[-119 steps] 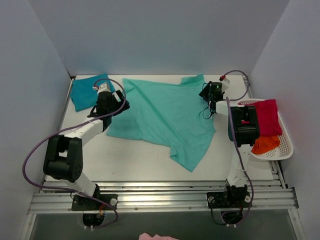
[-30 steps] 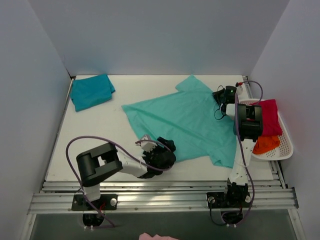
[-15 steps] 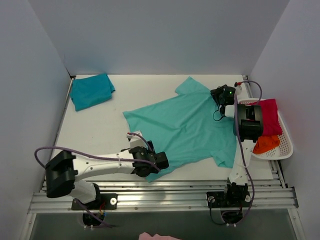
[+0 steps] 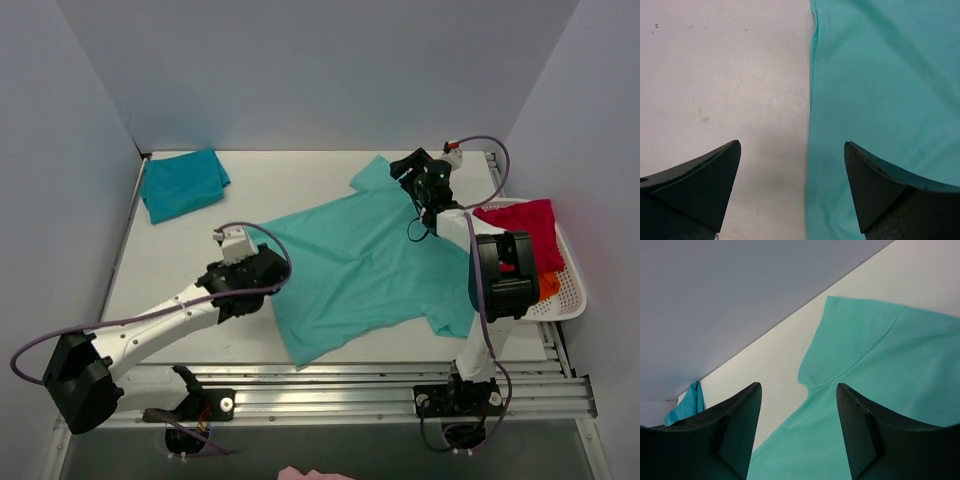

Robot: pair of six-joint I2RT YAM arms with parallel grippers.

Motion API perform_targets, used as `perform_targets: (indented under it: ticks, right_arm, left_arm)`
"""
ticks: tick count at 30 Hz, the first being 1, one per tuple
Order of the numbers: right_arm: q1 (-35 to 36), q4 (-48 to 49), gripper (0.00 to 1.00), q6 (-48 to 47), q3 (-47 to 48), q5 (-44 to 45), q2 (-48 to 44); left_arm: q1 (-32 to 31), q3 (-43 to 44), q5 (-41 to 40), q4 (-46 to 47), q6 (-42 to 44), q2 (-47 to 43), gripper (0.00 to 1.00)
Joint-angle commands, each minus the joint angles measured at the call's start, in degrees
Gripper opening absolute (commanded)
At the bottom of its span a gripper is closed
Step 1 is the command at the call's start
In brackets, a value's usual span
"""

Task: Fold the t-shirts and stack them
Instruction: Flatten out the tshirt

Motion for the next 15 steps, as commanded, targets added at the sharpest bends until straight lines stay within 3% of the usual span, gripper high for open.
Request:
perform_targets:
  ticks: [1, 3, 6, 7, 8, 10, 15]
  right_arm:
    - [1.16, -1.73, 0.57, -2.21, -4.01, 2.12, -5.09]
    - [2.21, -2.17, 0.56, -3.36, -5.77, 2.91, -7.55]
    - [2.57, -1.83, 0.47, -3.45, -8.68, 3.44, -10.02]
    - [2.57, -1.74, 0.44, -3.54, -9.03, 3.44, -10.37]
    - [2.57, -1.74, 0.25, -3.71, -8.86, 3.44, -10.28]
    - [2.74, -2.35, 0.01, -4.24, -7.63, 3.44, -9.50]
    - [3.71, -3.49, 0.00, -4.41, -1.14, 3.44, -3.61]
  left_arm:
    - [14.82, -3.89, 11.79, 28.85, 21.39, 0.03, 0.94]
    - [21.31, -3.73, 15.57, 38.80, 26.49, 4.13, 0.94]
    - [26.17, 1.96, 20.32, 44.79, 30.90, 15.26, 0.94]
    - [28.97, 4.07, 25.91, 45.59, 31.60, 18.28, 0.94]
    - [29.96, 8.70, 27.97, 45.85, 32.48, 21.44, 0.94]
    - [30.93, 12.78, 29.83, 45.51, 33.10, 28.31, 0.95]
    - [31.55, 17.97, 33.26, 48.85, 33.72, 35.26, 0.96]
